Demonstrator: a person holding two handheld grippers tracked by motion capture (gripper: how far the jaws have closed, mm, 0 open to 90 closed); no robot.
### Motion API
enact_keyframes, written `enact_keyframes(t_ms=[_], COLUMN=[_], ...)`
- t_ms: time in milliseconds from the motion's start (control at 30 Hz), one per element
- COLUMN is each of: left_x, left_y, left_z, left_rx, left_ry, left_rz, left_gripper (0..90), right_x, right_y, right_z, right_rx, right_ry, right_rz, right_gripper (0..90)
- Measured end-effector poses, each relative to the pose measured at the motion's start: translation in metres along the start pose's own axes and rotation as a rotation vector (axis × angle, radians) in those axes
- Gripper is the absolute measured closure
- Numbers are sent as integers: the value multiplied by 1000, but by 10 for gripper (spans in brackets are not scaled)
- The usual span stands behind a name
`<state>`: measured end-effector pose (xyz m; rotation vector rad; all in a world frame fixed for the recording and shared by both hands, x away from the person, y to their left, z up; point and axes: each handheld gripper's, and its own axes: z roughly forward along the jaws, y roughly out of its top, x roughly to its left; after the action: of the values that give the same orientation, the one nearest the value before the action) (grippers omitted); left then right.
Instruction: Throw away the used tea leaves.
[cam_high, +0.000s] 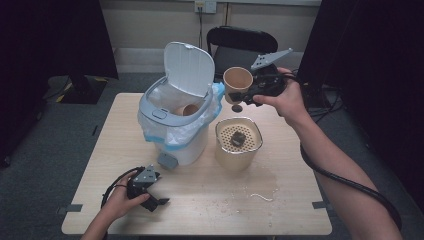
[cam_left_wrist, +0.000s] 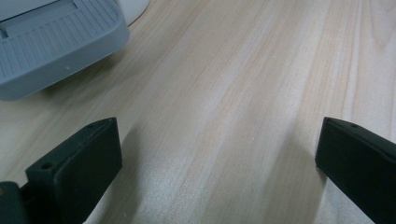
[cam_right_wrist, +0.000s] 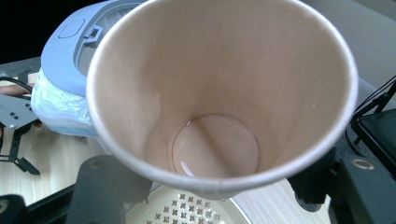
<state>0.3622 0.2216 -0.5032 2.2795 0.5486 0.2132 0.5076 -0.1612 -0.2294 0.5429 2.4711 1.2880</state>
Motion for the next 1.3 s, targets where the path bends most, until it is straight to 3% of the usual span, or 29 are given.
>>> enact_keyframes(t_ms=[600, 1300], left_x=[0, 0], left_y=[0, 0], left_z=[0, 0], left_rx=[0, -2], left_ry=[0, 0], left_rz=[2, -1], left_gripper=[0, 0], right_x=[9, 18], right_y=[22, 33], right_z=[11, 23], right_rx=[8, 1], right_ry=[26, 63], right_rz=[-28, -48], right_gripper=[358, 356])
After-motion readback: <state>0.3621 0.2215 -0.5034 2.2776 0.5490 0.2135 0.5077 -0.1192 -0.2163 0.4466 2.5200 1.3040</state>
